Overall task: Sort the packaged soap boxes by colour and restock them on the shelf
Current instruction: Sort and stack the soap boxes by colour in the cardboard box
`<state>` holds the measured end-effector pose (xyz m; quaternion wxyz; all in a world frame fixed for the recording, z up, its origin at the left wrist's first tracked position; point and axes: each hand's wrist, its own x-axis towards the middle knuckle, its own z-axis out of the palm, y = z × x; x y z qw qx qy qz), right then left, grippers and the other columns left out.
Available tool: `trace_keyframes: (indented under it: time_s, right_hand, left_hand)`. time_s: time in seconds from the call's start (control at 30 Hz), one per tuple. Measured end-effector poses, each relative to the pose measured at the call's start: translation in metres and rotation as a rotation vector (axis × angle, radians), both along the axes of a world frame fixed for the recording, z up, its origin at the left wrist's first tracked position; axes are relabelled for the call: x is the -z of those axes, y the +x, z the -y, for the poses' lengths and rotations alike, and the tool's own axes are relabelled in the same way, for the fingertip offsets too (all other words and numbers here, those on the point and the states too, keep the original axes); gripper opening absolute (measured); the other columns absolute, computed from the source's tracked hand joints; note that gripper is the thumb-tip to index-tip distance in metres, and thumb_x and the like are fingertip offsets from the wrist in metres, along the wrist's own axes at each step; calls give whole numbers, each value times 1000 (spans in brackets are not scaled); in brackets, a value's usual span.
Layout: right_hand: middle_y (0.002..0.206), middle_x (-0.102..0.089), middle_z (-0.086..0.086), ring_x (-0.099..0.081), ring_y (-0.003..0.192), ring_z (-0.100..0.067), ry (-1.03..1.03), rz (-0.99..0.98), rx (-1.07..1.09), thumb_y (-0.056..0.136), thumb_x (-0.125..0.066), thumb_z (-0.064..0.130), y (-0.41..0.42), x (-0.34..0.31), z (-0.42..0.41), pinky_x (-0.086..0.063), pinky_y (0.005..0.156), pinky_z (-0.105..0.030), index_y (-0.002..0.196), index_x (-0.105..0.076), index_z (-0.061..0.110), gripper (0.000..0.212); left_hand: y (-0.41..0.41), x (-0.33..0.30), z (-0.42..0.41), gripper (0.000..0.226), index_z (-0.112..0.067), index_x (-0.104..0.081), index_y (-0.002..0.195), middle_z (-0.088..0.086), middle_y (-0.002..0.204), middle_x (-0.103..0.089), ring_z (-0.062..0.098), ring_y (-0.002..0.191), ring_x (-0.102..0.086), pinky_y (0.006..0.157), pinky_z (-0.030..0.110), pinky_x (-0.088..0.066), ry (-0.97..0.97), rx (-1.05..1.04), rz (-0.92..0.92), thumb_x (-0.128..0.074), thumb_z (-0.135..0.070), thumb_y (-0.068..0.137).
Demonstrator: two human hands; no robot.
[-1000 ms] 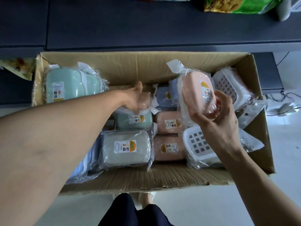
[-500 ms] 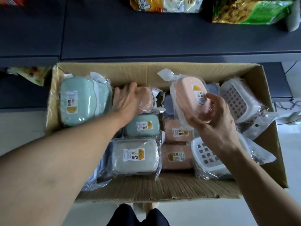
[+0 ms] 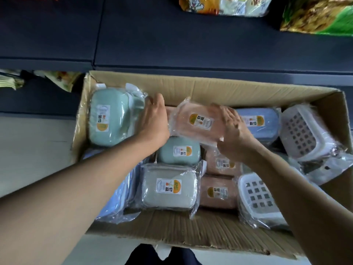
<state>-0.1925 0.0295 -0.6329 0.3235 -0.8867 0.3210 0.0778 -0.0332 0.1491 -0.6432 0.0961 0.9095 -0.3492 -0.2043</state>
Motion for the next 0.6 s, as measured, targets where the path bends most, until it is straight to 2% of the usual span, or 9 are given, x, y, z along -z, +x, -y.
trace_keyframes:
  time_s: [0.07, 0.17, 0.23, 0.3, 0.33, 0.43, 0.5, 0.53, 0.6]
  right_hand:
    - [143, -39, -3, -26, 138, -23, 6, 20, -112, 65, -59, -11, 21, 8, 2, -22, 114, -36, 143, -31, 13, 86]
    - [140, -43, -1, -32, 133, -24, -77, 55, -251, 65, -60, -11, 51, 31, 1, -31, 109, -38, 138, -40, 14, 80]
    - [133, -47, -6, -40, 123, -29, -202, 74, -259, 69, -57, -8, 61, 46, -5, -42, 94, -43, 129, -48, 11, 64]
    - [117, -50, -14, -49, 104, -34, -315, 127, -110, 74, -58, -3, 58, 50, -12, -47, 71, -40, 115, -56, 8, 42]
    - [111, -50, -16, -51, 96, -35, -339, 125, -1, 76, -60, -1, 53, 47, -14, -46, 64, -38, 112, -55, 7, 37]
    - [108, -55, -15, -54, 92, -35, -224, -9, 214, 81, -63, 9, 33, 42, -20, -42, 64, -37, 109, -51, 8, 30]
    - [94, -61, -14, -58, 82, -34, -106, -76, 167, 83, -53, 5, 24, 44, -25, -39, 58, -32, 92, -52, 11, 10]
    - [88, -61, -13, -59, 79, -33, -61, -134, 96, 82, -47, 1, 23, 49, -27, -37, 54, -29, 86, -50, 11, 12]
    - [97, -60, -15, -59, 90, -32, 52, -302, -13, 84, -45, -1, 24, 58, -30, -39, 58, -28, 97, -53, 6, 17]
  left_hand:
    - [-4, -8, -9, 49, -11, -36, 120, 13, 125, -38, 33, 109, -47, 71, 37, -38, -63, -41, 1, -63, 2, 81]
    - [-12, -10, -21, 70, -19, -34, 132, 8, 131, -33, 28, 117, -42, 70, 36, -43, -100, 73, 81, -58, 10, 74]
    - [-12, -7, -25, 69, -24, -39, 130, 6, 136, -30, 26, 120, -39, 69, 37, -43, -61, 184, 150, -57, 9, 72]
    - [-9, 0, -24, 62, -23, -43, 128, 9, 143, -27, 29, 122, -36, 72, 36, -40, 29, 286, 194, -55, 7, 75]
    - [-7, 2, -23, 61, -23, -43, 129, 10, 143, -27, 30, 122, -36, 74, 35, -39, 75, 317, 215, -53, 6, 77]
    - [-2, 5, -11, 59, -24, -37, 134, 13, 138, -30, 32, 119, -37, 65, 31, -36, 151, 336, 283, -48, 4, 83]
    - [3, 6, -3, 61, -22, -34, 135, 14, 134, -30, 32, 118, -36, 63, 31, -33, 178, 354, 299, -45, 7, 82]
    - [5, 7, -1, 63, -21, -33, 135, 14, 132, -30, 32, 117, -35, 64, 31, -33, 189, 368, 299, -44, 8, 81]
    - [9, 11, 2, 64, -21, -32, 134, 15, 131, -29, 33, 118, -36, 66, 33, -34, 207, 392, 303, -45, 10, 80]
